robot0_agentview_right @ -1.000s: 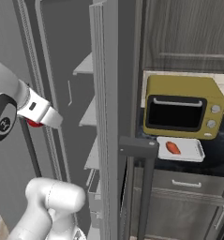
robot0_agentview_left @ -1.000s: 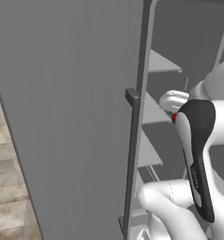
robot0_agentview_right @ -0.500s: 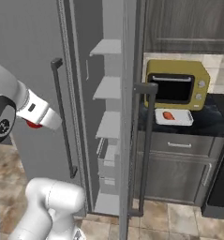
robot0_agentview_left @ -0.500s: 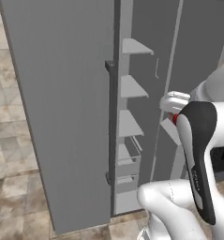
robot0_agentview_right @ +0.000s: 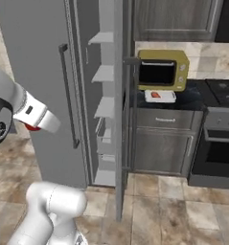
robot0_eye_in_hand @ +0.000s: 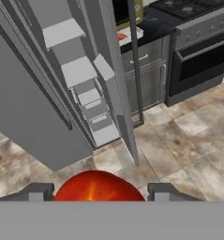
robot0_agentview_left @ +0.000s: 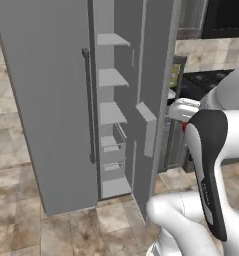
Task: Take the sweet potato and tomato out of the freezer and place them in the tupperware container on the counter. Then put the tupperware containing the vegetables back in the freezer.
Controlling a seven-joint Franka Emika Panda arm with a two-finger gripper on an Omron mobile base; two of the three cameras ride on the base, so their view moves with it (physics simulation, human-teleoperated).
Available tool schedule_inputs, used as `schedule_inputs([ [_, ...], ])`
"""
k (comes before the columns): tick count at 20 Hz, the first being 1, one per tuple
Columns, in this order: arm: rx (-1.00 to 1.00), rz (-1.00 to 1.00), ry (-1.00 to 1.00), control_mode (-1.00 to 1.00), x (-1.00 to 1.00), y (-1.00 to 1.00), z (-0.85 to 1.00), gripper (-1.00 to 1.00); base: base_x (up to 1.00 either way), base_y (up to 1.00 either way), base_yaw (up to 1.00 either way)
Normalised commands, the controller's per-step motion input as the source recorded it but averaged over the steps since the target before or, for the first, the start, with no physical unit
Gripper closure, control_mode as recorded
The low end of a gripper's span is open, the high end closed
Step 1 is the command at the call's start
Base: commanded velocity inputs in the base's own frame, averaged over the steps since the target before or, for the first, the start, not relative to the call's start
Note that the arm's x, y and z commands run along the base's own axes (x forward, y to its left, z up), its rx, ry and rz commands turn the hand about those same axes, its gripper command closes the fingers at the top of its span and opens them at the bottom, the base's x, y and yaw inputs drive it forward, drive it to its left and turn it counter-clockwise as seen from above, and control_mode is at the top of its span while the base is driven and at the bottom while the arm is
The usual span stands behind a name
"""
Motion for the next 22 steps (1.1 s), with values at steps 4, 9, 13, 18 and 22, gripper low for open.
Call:
schedule_inputs([
  [4,0.00,0.00,0.00,1.00,0.00,0.00,0.00,1.00,-0.53,-1.00,-0.05],
  [9,0.00,0.00,0.00,1.00,0.00,0.00,0.00,1.00,-0.09,-1.00,-0.02],
  [13,0.00,0.00,0.00,1.00,0.00,0.00,0.00,1.00,0.22,-1.00,0.00],
  [18,0.00,0.00,0.00,1.00,0.00,0.00,0.00,1.00,0.82,-1.00,0.02],
  [22,0.00,0.00,0.00,1.00,0.00,0.00,0.00,1.00,1.00,-0.77,0.10],
])
